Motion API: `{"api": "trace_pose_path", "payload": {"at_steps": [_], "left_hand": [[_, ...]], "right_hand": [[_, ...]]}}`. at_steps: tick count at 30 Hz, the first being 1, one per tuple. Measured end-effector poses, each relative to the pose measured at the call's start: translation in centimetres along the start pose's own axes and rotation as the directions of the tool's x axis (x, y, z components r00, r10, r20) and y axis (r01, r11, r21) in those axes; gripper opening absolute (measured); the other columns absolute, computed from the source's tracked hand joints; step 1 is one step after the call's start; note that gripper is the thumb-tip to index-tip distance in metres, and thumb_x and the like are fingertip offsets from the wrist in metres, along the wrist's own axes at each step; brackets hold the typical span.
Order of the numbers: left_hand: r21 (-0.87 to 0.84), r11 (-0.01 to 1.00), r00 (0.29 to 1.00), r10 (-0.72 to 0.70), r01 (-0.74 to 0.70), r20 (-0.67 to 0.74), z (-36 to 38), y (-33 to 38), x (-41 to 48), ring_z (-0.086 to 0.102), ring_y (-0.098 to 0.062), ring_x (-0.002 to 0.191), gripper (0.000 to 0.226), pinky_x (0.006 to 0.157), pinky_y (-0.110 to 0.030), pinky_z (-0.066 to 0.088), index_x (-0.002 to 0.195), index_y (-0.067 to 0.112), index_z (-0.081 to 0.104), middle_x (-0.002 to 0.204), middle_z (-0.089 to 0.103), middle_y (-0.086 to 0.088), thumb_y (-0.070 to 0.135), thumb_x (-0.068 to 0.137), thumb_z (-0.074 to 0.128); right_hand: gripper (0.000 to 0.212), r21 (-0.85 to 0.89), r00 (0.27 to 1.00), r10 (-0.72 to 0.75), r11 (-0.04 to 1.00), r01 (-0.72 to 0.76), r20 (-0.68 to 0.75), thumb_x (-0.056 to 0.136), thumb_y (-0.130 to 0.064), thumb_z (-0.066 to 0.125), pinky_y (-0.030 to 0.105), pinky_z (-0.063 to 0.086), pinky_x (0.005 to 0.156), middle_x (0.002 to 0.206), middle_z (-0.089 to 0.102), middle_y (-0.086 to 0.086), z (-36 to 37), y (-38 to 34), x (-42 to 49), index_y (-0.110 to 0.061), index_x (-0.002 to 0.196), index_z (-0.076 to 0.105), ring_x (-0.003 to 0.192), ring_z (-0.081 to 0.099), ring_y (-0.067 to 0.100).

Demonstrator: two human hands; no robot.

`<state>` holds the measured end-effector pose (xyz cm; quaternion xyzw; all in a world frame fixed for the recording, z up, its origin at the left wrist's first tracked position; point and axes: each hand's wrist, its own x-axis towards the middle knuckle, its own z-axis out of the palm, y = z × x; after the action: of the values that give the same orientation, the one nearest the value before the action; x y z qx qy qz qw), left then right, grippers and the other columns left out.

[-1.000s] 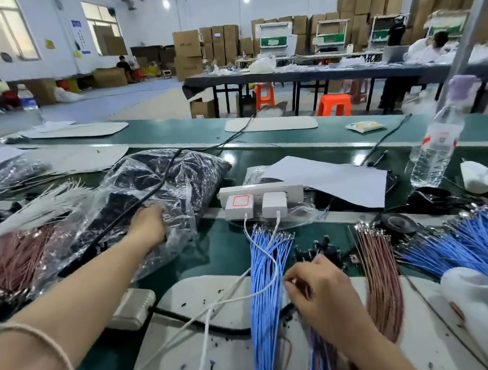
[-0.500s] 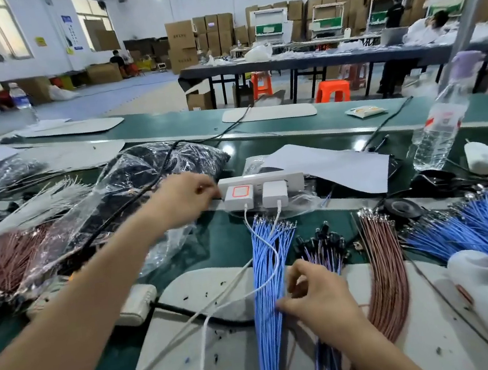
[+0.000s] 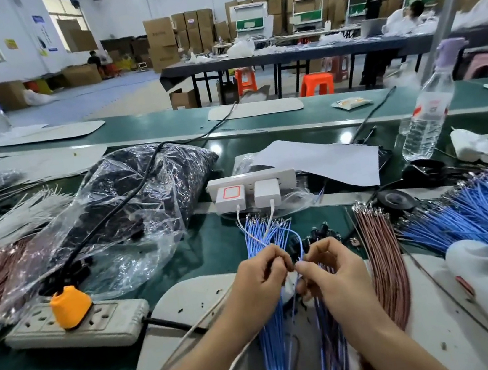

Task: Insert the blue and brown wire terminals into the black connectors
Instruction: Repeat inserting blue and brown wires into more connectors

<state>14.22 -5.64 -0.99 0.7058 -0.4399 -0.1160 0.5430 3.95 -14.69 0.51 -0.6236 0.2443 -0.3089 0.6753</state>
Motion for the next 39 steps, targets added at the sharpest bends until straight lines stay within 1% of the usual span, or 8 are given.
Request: {"api": "trace_pose_path", "payload": {"at_steps": [8, 15, 18, 21, 23, 30, 35, 39], "left_hand": [[0.1, 0.995, 0.987, -0.007, -0.009, 0.158, -0.3, 0.6, -0.3, 0.035, -0.01, 0.046, 0.026, 0.049, -0.029, 0.028, 0.059, 0.032, 0.053, 0.047, 0.042, 0.006, 0.02, 0.079, 0.043], [0.143, 0.976, 0.956, 0.123, -0.165, 0.267, -0.8, 0.6, -0.7, 0.04, -0.001, 0.047, 0.033, 0.05, -0.017, 0.029, 0.061, 0.028, 0.051, 0.049, 0.044, 0.013, 0.032, 0.093, 0.058], [0.017, 0.995, 0.981, 0.092, -0.096, 0.173, -0.7, 0.5, -0.6, 0.035, -0.001, 0.047, 0.035, 0.05, -0.02, 0.028, 0.063, 0.017, 0.059, 0.05, 0.043, 0.012, 0.034, 0.092, 0.053], [0.048, 0.991, 0.978, 0.116, -0.126, 0.175, -0.6, 0.4, -0.7, 0.039, 0.0, 0.05, 0.031, 0.052, -0.02, 0.03, 0.064, 0.022, 0.055, 0.051, 0.045, 0.013, 0.034, 0.092, 0.053], [0.056, 0.988, 0.977, 0.132, -0.143, 0.17, -0.6, 0.4, -0.7, 0.041, 0.001, 0.051, 0.027, 0.052, -0.02, 0.033, 0.066, 0.026, 0.057, 0.052, 0.047, 0.015, 0.032, 0.092, 0.053], [-0.176, 0.984, 0.998, 0.022, -0.013, 0.051, -0.7, 0.0, -0.6, 0.036, -0.001, 0.05, 0.027, 0.051, -0.014, 0.028, 0.097, 0.015, 0.065, 0.06, 0.048, 0.014, 0.021, 0.093, 0.039], [-0.123, 0.99, 0.998, 0.063, -0.065, -0.017, -0.4, 0.2, -0.6, 0.057, 0.002, 0.063, 0.016, 0.06, -0.015, 0.043, 0.109, 0.025, 0.057, 0.082, 0.068, 0.005, 0.018, 0.094, 0.054], [-0.13, 0.99, 0.993, 0.031, -0.047, -0.117, -0.7, -0.1, -0.6, 0.064, -0.017, 0.069, 0.005, 0.065, -0.043, 0.052, 0.09, 0.029, 0.062, 0.078, 0.07, 0.0, 0.026, 0.087, 0.064]], "right_hand": [[0.022, 0.119, 0.966, -0.194, 0.969, 0.215, -0.17, 0.086, 0.008, 0.059, 0.024, 0.055, 0.057, 0.062, 0.061, -0.002, -1.5, -0.7, 1.4, -0.011, 0.077, 0.052, 0.054, 0.063, 0.016], [0.028, 0.397, 0.923, -0.151, 0.869, 0.294, -0.354, 0.091, 0.008, 0.05, 0.024, 0.058, 0.068, 0.073, 0.059, 0.003, -3.9, -2.1, 3.1, -0.016, 0.077, 0.046, 0.066, 0.07, 0.017], [0.013, 0.528, 0.965, -0.05, 0.829, 0.185, -0.259, 0.087, -0.002, 0.056, 0.023, 0.057, 0.061, 0.071, 0.067, 0.006, -4.1, -2.2, 3.0, -0.013, 0.083, 0.05, 0.063, 0.069, 0.017], [0.018, 0.296, 0.998, 0.043, 0.954, -0.056, 0.051, 0.074, -0.018, 0.063, 0.02, 0.053, 0.052, 0.076, 0.072, 0.011, -2.4, -1.0, 1.9, -0.005, 0.086, 0.067, 0.06, 0.065, 0.015], [0.023, 0.104, 0.986, 0.056, 0.992, -0.073, 0.156, 0.075, -0.026, 0.062, 0.019, 0.049, 0.049, 0.077, 0.072, 0.013, -1.2, -0.4, 1.2, -0.006, 0.078, 0.074, 0.059, 0.063, 0.016], [0.029, 0.335, 1.0, -0.009, 0.942, 0.007, 0.004, 0.087, -0.034, 0.045, 0.022, 0.049, 0.043, 0.07, 0.071, 0.018, -1.7, -1.3, 1.6, -0.007, 0.079, 0.051, 0.049, 0.064, 0.022], [0.015, 0.14, 0.994, -0.111, 0.984, 0.11, -0.002, 0.094, -0.005, 0.05, 0.018, 0.053, 0.061, 0.073, 0.071, 0.007, -1.4, -1.0, 1.3, -0.008, 0.09, 0.064, 0.063, 0.063, 0.014], [0.017, 0.155, 0.986, -0.168, 0.974, 0.163, 0.018, 0.097, -0.01, 0.042, 0.023, 0.055, 0.058, 0.075, 0.072, 0.013, -1.2, -1.2, 1.0, -0.005, 0.091, 0.056, 0.059, 0.066, 0.019]]}}
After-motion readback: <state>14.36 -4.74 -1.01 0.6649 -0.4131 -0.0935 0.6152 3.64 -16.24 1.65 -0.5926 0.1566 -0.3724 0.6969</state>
